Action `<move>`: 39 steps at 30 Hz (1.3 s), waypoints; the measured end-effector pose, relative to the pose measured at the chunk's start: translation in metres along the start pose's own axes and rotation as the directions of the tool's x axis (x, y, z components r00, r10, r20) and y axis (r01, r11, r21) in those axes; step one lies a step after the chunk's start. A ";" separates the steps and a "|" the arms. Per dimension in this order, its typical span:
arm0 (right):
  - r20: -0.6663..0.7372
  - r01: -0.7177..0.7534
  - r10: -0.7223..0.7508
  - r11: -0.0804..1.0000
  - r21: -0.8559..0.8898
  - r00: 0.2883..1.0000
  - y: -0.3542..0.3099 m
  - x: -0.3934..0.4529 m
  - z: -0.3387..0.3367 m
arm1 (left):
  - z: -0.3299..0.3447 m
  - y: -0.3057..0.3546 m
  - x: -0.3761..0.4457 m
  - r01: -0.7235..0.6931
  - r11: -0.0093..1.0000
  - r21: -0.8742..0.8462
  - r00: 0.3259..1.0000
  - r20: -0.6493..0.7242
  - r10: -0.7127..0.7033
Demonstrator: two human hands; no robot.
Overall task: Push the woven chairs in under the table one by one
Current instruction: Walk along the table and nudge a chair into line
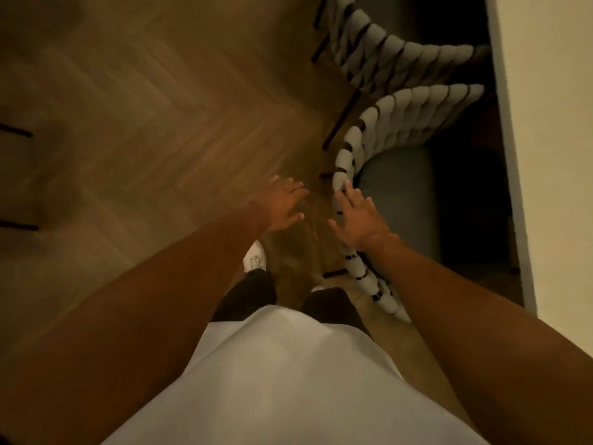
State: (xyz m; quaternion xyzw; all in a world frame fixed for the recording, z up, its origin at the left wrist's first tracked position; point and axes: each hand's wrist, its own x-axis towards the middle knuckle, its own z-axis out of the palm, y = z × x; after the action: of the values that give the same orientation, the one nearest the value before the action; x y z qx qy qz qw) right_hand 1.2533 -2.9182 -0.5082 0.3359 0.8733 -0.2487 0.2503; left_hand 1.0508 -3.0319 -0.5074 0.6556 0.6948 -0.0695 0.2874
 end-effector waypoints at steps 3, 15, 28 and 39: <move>0.016 -0.143 0.142 0.980 0.137 0.990 -0.003 0.005 0.003 | -0.028 -0.016 0.034 -0.190 0.977 0.101 0.982 0.027 0.188; 0.185 -0.453 0.420 0.734 0.506 0.888 0.014 0.026 0.041 | -0.057 0.014 0.168 -0.702 0.588 0.402 0.712 0.383 0.588; 0.132 -0.685 0.805 0.393 0.614 0.579 -0.018 0.028 0.088 | -0.030 0.043 0.226 -0.896 0.292 0.336 0.445 0.654 0.611; 0.160 -0.813 0.843 0.418 0.405 0.513 -0.044 0.025 0.084 | -0.033 0.026 0.200 -0.861 0.280 0.426 0.506 0.647 0.571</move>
State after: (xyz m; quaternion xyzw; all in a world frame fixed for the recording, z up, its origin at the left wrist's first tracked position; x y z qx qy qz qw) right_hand 1.2284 -2.9853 -0.5748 0.7761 0.5232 -0.2674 0.2291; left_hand 1.0699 -2.8388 -0.5709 0.9272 0.1576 -0.3126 0.1335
